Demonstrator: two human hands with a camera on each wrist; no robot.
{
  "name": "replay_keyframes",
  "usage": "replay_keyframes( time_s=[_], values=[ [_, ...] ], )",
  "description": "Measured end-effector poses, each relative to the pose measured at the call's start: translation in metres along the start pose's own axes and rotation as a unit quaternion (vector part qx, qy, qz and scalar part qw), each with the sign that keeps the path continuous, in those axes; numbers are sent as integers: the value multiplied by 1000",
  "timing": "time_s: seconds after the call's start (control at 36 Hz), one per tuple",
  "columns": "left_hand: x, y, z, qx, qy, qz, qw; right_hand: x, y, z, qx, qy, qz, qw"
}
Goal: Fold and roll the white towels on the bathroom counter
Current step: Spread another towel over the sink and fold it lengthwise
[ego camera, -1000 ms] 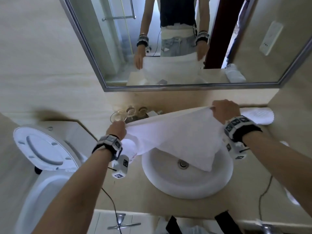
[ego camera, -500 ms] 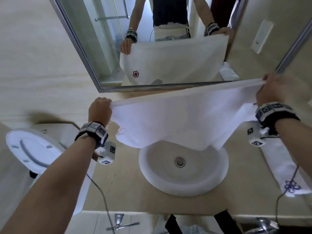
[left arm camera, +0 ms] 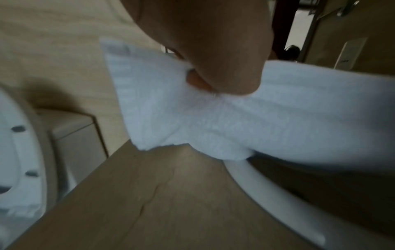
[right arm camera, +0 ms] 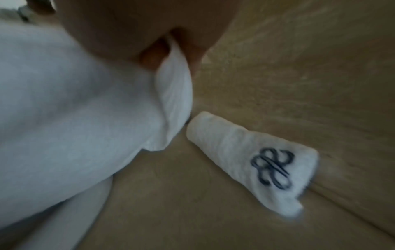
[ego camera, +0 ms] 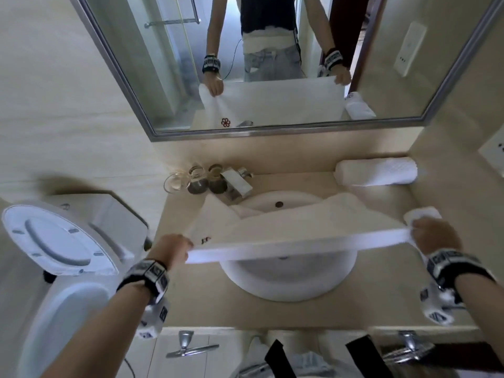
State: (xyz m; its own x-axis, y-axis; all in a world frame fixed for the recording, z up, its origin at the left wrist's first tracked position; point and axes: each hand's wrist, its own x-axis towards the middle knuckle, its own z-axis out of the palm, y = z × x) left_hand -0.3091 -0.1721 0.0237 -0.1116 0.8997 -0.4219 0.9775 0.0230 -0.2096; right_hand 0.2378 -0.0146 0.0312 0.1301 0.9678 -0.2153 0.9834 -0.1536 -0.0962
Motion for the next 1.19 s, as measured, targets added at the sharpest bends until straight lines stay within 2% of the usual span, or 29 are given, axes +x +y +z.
replay_keyframes(
  time_s=[0.06,0.19,0.25,0.33,0.42,0.53,0.58,0.64,0.75,0.83,0.97,1.11,1.19],
  values=[
    [-7,10,24,-9,-53,-20,998,-10,9,22,-39,-89,-13,995],
    [-24,18,74,-51,-155,-71,984,-26,26,65,-91,-228,-2,969],
    [-30,17,83,-69,-185,-90,976,-30,28,66,-99,-271,10,957],
    [-32,11,95,-107,-183,-115,971,-27,31,64,-79,-283,15,956],
    [-33,10,100,-139,-181,-128,965,-22,32,59,-59,-268,16,962],
    [-27,17,90,-198,-163,-154,954,-12,33,44,-13,-168,15,986],
    [-21,17,79,-238,-133,-170,947,-11,30,33,80,-93,21,992],
    [-12,12,70,-280,-84,-176,940,-8,30,28,167,-15,32,985],
    [11,-1,58,-356,5,-169,919,2,15,20,231,53,-3,971],
    [27,-3,46,-416,48,-175,891,13,-9,14,272,70,8,960],
    [55,-9,46,-536,100,-185,818,30,-51,17,325,58,35,943],
    [81,-14,60,-595,100,-224,765,44,-101,22,382,29,33,923],
    [95,-19,69,-613,94,-258,741,54,-132,29,356,-4,42,933]
  ],
)
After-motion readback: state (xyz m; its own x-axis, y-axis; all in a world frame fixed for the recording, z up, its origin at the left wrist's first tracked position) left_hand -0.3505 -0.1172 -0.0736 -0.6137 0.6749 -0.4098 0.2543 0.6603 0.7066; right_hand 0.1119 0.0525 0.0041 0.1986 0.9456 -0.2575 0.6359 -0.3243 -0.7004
